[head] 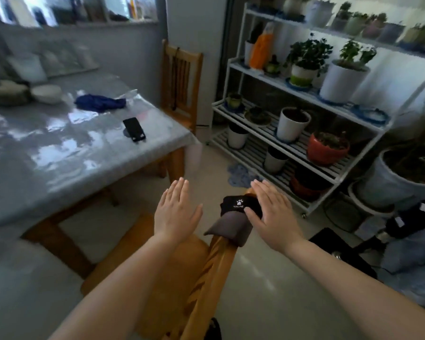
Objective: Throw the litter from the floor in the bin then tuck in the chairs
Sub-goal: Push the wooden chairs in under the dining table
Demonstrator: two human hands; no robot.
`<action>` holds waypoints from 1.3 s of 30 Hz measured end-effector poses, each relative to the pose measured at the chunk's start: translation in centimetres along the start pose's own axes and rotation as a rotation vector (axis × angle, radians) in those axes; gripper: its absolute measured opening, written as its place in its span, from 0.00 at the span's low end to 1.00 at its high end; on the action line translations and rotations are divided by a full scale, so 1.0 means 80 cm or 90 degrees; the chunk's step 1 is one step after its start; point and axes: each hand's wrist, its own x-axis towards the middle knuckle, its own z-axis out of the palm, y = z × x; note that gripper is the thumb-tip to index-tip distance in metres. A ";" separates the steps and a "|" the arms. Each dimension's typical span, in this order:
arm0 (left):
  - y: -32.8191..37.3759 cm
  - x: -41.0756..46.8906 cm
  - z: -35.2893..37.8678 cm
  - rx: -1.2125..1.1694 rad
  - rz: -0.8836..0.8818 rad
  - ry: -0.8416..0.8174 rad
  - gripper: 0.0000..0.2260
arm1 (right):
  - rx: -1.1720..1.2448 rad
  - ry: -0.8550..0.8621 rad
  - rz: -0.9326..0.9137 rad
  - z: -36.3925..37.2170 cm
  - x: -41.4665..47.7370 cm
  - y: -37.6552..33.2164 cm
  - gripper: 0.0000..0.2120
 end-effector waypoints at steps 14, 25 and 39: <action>-0.047 -0.046 0.026 -0.182 -0.421 0.022 0.32 | 0.065 -0.203 -0.286 0.044 0.132 -0.037 0.31; 0.001 -0.094 -0.013 -0.296 -0.638 0.033 0.31 | -0.047 -0.400 -0.455 0.071 0.166 -0.050 0.35; 0.074 -0.109 0.003 -0.458 -0.859 -0.354 0.31 | -0.190 -0.941 -0.446 0.102 0.176 -0.047 0.33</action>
